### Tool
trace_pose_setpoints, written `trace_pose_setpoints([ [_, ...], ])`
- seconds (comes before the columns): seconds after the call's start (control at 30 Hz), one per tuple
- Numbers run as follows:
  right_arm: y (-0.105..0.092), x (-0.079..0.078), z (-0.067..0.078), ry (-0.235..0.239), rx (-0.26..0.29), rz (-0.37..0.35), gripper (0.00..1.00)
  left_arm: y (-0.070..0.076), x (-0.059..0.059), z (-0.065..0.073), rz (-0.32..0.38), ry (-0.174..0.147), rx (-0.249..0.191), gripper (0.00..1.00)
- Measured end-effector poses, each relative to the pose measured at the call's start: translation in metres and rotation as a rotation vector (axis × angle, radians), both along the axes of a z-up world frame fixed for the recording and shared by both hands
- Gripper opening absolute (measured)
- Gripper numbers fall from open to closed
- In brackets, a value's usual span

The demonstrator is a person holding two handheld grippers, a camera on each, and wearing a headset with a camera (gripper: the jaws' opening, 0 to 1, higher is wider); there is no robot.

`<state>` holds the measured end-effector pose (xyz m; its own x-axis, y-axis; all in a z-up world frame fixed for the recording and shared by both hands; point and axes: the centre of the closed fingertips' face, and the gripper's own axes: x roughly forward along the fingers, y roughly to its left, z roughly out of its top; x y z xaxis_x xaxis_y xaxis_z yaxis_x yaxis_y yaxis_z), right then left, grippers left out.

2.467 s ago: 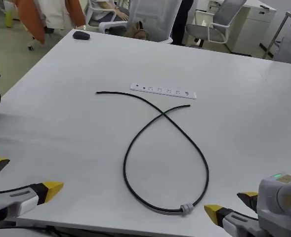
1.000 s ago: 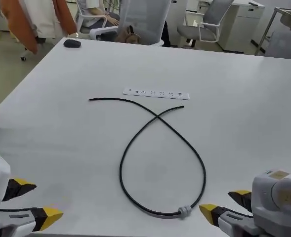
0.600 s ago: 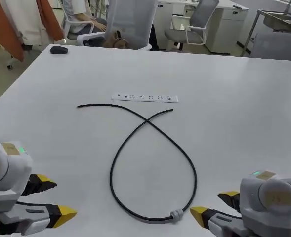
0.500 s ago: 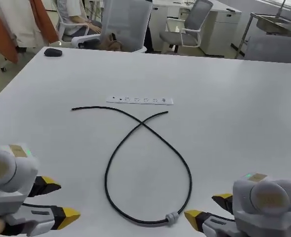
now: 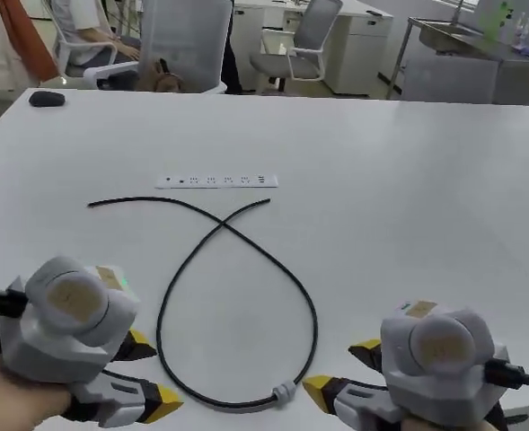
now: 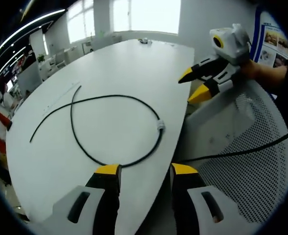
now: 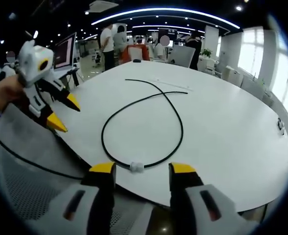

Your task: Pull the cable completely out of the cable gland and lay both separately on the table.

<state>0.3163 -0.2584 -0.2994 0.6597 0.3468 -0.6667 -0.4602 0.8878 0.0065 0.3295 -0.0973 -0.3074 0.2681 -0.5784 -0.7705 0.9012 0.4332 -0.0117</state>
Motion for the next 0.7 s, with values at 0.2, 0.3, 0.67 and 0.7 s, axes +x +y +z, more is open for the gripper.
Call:
trace_pose_setpoints([
  [0.2,0.001,0.0,-0.001,0.003,0.0,0.011,0.43,-0.022,0.003,-0.015,-0.094,0.011,0.046,0.41],
  [0.3,0.0,-0.001,-0.002,0.01,-0.009,0.008,0.44,-0.032,0.005,-0.022,-0.125,0.022,0.046,0.34],
  [0.67,-0.001,-0.001,-0.003,0.022,-0.01,0.004,0.41,-0.083,0.012,-0.052,-0.168,0.096,0.011,0.32],
  [0.7,-0.001,-0.001,-0.004,0.023,-0.011,0.004,0.41,-0.091,0.012,-0.054,-0.177,0.096,0.005,0.3],
])
